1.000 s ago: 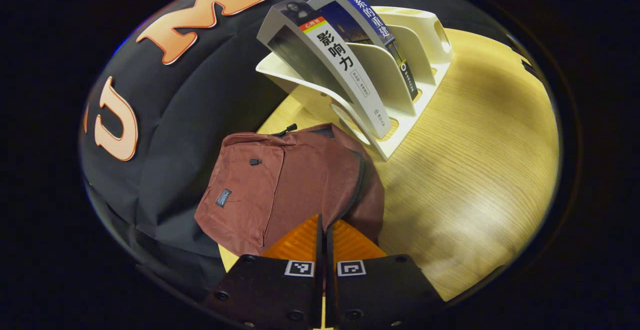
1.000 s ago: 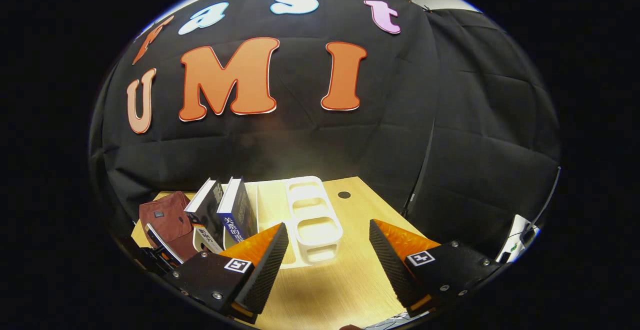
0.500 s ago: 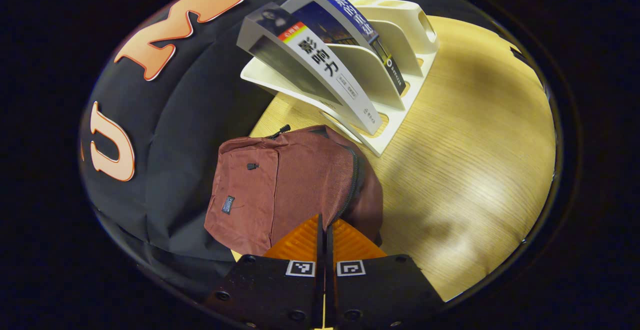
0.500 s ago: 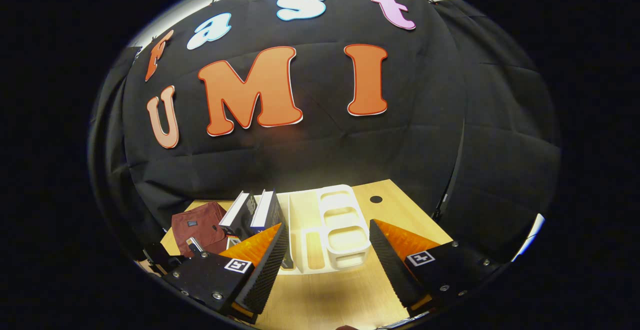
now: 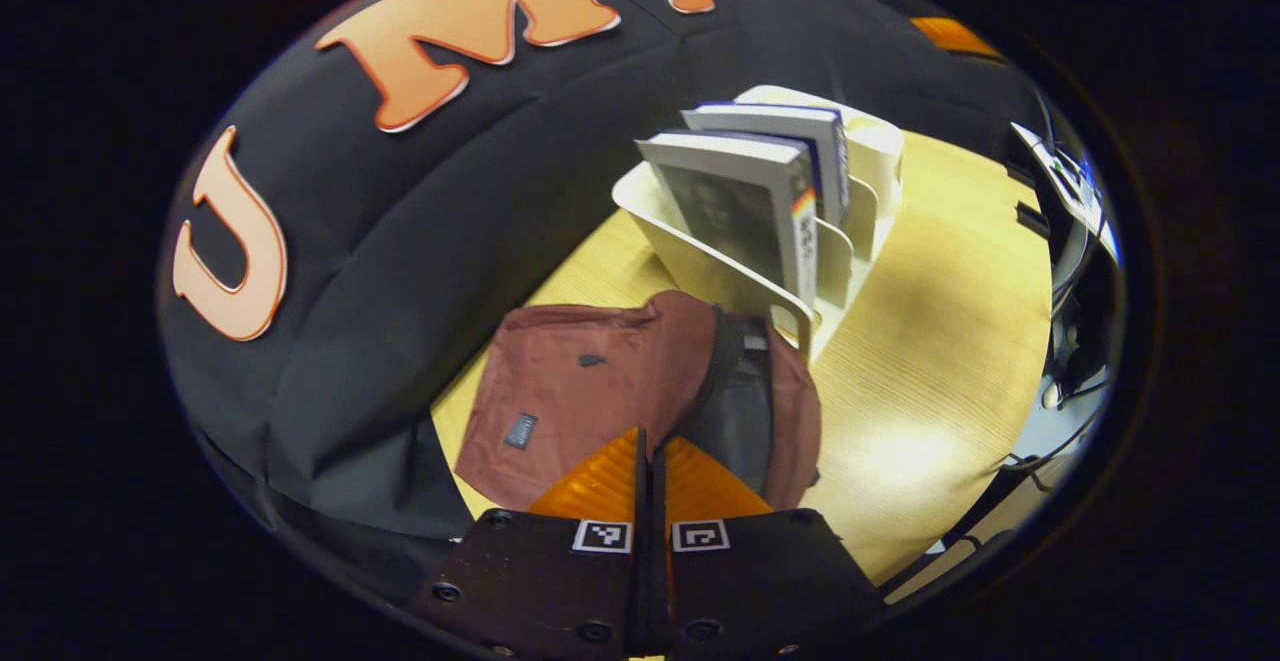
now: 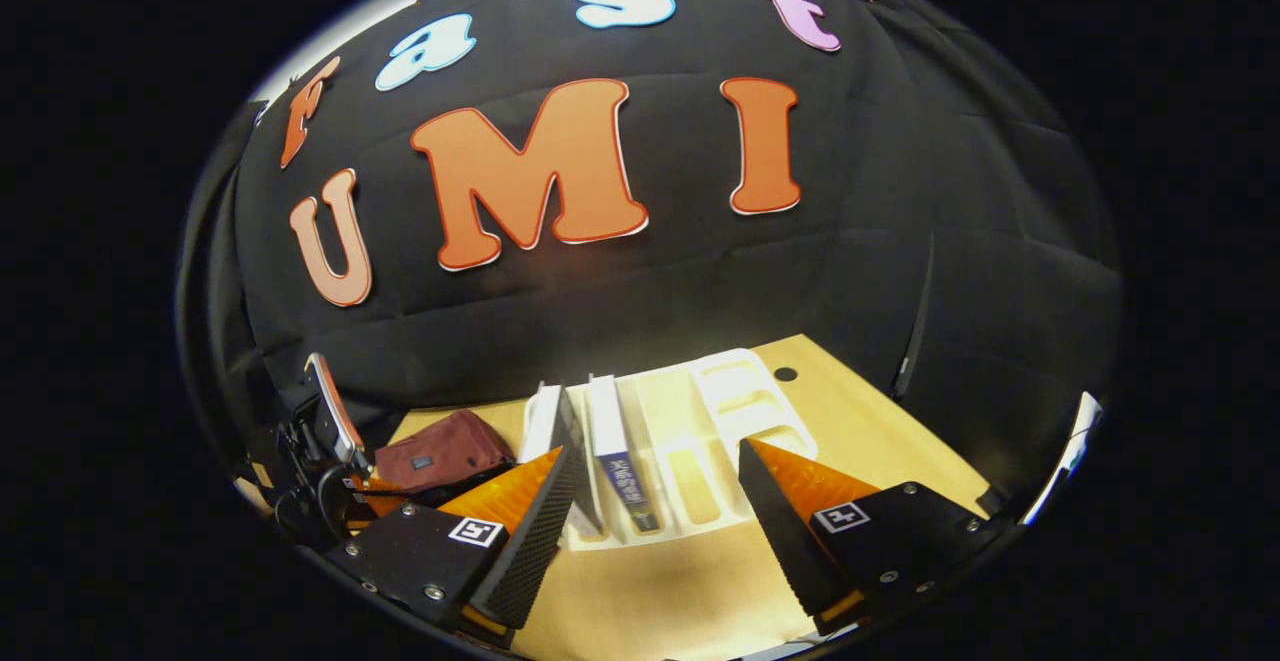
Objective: Open the schoolbag, grab two books from the bookshelf and put them into the schoolbag.
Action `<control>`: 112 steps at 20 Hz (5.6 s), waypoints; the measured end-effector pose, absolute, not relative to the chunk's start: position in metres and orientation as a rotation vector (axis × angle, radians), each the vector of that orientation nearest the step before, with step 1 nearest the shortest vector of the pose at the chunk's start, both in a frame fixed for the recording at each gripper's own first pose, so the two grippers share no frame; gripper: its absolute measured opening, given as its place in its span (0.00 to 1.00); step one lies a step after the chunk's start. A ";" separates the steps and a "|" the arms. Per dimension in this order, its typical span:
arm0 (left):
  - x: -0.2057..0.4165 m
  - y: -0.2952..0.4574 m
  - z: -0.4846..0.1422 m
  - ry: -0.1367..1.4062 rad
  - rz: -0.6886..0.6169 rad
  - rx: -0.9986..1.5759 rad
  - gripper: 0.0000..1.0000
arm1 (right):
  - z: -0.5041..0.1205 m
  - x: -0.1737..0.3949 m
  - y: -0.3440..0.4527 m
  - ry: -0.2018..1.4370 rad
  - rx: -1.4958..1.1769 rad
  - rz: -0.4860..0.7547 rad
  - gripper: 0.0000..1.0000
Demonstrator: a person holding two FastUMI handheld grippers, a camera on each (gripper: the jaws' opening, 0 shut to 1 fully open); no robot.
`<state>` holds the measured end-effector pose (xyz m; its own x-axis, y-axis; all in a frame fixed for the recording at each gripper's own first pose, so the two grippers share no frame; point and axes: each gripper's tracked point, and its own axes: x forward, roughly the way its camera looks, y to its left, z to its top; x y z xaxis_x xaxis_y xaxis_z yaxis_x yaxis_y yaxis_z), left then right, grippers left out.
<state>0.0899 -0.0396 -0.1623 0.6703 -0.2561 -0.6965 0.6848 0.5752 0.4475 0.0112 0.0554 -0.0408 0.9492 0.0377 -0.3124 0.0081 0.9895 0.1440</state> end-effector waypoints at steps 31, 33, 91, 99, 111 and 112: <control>0.166 -0.003 -0.149 0.640 -0.643 0.533 0.01 | -0.181 0.182 0.157 1.222 -0.147 0.064 0.75; 0.166 -0.004 -0.150 0.642 -0.643 0.533 0.01 | -0.194 0.183 0.149 1.230 -0.182 0.055 0.75; 0.131 -0.032 -0.141 0.639 -0.621 0.617 0.01 | -0.295 0.116 0.292 0.748 1.146 -0.084 0.29; 0.130 -0.028 -0.150 0.676 -0.626 0.556 0.01 | -0.310 0.073 0.280 0.898 1.051 -0.069 0.97; 0.121 -0.031 -0.163 0.711 -0.639 0.505 0.01 | -0.229 0.040 0.118 0.724 0.802 -0.117 0.97; 0.121 -0.030 -0.163 0.712 -0.640 0.503 0.01 | -0.216 0.041 0.101 0.707 0.742 -0.128 0.97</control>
<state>0.1209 -0.0295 -0.1634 0.5846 -0.3597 -0.7272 0.6846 0.6997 0.2042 0.0412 0.1012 -0.2161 0.7639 0.1335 -0.6314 0.3464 0.7406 0.5757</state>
